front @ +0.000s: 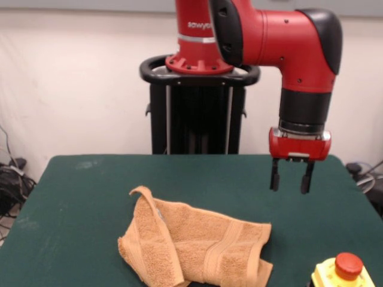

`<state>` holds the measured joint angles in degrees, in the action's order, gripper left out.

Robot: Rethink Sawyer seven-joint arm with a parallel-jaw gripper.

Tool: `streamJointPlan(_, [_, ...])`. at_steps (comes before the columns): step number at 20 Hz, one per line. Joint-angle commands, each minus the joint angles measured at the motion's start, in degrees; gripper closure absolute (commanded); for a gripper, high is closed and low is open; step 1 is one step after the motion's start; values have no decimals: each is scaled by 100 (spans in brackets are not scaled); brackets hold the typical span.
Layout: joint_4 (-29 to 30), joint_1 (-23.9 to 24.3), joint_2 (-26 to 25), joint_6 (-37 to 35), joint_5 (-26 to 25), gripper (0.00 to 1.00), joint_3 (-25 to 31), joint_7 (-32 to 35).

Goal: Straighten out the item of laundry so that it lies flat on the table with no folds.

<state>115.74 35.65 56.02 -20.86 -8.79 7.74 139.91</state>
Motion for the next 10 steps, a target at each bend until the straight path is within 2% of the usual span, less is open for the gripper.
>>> streamJointPlan(1, [543,-2,48,-1144,480,0,1566,-814])
streamJointPlan(3, [254,-411,77,-1405,359,0,1196,-448])
streamJointPlan(6, [-111,-755,22,-1709,273,0,943,-193])
streamJointPlan(10, [-298,-845,-74,-1725,169,0,867,-291])
